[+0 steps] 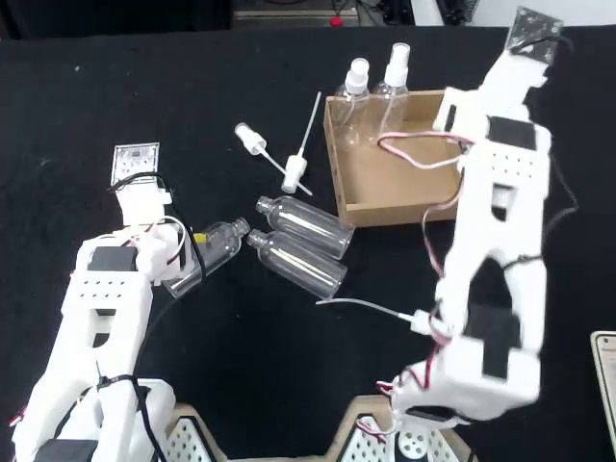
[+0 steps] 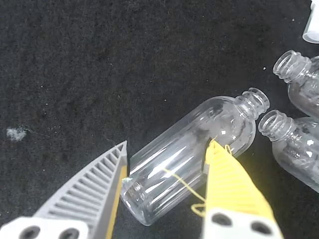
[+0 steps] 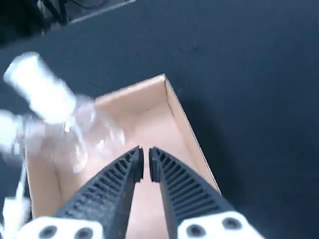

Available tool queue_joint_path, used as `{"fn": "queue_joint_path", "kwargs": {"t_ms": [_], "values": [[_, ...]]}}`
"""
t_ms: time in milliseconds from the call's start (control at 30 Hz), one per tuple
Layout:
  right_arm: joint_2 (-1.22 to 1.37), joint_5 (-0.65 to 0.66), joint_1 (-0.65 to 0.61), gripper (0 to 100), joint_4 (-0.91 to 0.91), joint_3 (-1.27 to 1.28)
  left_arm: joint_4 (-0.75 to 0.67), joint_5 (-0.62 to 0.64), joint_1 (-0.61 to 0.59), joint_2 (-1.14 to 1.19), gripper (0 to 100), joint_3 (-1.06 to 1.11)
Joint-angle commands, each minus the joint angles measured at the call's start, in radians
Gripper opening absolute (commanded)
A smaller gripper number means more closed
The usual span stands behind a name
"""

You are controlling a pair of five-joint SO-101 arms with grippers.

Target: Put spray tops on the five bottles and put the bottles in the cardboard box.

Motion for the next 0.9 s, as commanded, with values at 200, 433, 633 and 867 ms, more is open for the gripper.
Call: {"fn": "queue_joint_path", "kwargs": {"t_ms": [200,433,633,867], "values": [[-0.394,0.209,-0.146,1.3,0.152,0.311,-0.02,0.006,-0.012,-0.003,24,-0.008],[-0.512,0.351,-0.454,10.0,0.364,0.397,-0.018,0.006,-0.062,-0.003,24,-0.01],[-0.473,0.347,-0.683,19.8,0.425,0.394,-0.043,0.087,-0.295,-0.003,24,-0.064],[-0.315,0.347,-0.848,18.7,0.407,0.397,-0.115,0.127,-0.41,0.0,24,-0.058]]}}
